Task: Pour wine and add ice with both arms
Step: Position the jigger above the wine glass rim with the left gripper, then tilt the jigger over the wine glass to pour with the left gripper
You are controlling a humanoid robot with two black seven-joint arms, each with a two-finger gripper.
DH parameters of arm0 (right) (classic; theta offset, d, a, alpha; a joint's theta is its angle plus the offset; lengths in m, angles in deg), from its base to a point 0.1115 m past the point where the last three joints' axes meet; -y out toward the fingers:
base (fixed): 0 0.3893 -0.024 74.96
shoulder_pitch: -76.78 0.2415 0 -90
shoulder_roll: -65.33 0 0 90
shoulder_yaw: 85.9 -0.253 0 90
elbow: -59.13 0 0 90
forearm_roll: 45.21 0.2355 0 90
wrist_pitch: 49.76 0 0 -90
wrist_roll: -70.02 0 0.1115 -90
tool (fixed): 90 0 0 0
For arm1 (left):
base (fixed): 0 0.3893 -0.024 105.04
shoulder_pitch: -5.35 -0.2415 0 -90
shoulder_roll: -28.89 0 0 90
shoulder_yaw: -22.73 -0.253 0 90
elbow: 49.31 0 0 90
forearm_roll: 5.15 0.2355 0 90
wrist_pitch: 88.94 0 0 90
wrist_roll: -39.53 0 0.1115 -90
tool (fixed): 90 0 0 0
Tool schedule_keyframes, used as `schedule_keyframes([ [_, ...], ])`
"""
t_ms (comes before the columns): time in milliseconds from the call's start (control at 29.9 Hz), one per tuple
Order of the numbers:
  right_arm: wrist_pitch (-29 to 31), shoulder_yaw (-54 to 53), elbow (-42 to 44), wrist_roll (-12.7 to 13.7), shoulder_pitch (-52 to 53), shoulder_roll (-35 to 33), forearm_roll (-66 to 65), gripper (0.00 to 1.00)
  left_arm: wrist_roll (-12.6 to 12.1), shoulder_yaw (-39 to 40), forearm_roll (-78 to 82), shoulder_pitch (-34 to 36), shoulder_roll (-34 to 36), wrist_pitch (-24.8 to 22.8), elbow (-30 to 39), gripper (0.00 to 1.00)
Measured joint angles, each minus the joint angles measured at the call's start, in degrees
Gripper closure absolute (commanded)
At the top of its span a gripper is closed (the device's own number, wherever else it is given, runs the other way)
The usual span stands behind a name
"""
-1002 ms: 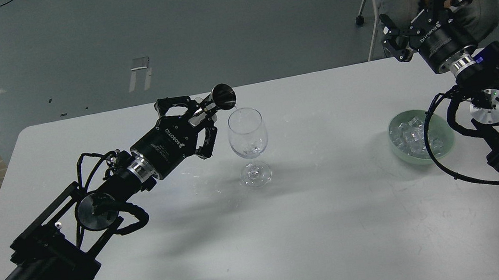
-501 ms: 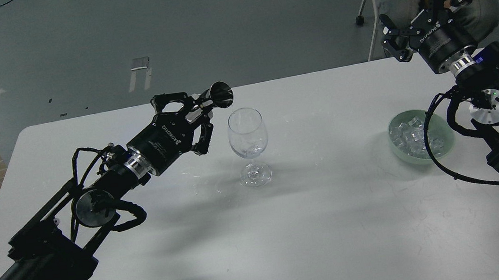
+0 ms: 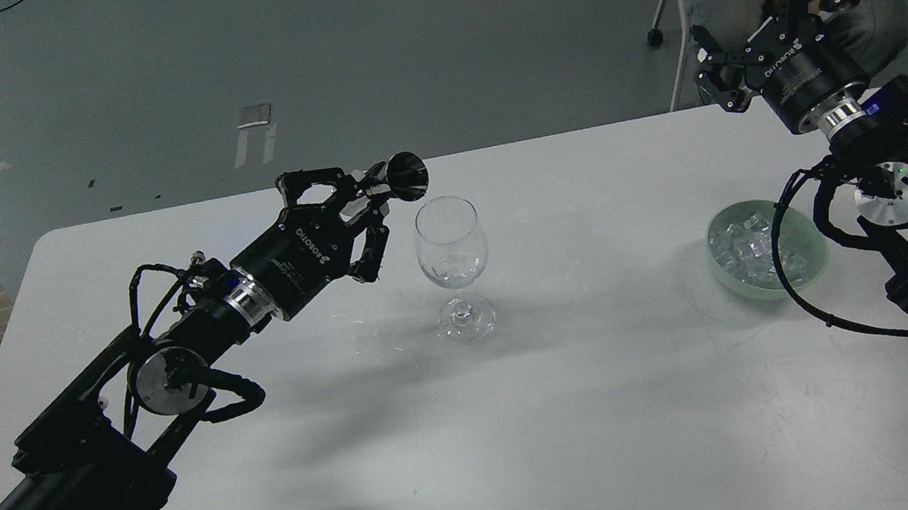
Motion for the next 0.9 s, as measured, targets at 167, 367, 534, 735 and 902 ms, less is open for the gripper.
schedule_keyframes([
  [167,0.0,0.0,0.0,0.0,0.0,0.2,0.0,0.00,0.6,0.1,2.3,0.1,0.1,-0.1,0.0,1.00],
  [367,0.0,0.0,0.0,0.0,0.0,0.2,0.0,0.00,1.4,0.2,4.3,0.1,0.0,-0.1,0.0,1.00],
  [534,0.0,0.0,0.0,0.0,0.0,0.1,0.0,0.00,2.0,0.4,5.5,0.1,0.0,-0.1,0.2,1.00],
  [735,0.0,0.0,0.0,0.0,0.0,0.1,0.0,0.00,2.7,0.5,7.9,0.4,0.0,0.2,0.2,1.00],
  [902,0.0,0.0,0.0,0.0,0.0,0.1,0.0,0.00,3.4,0.6,8.8,1.0,0.0,0.4,0.2,1.00],
])
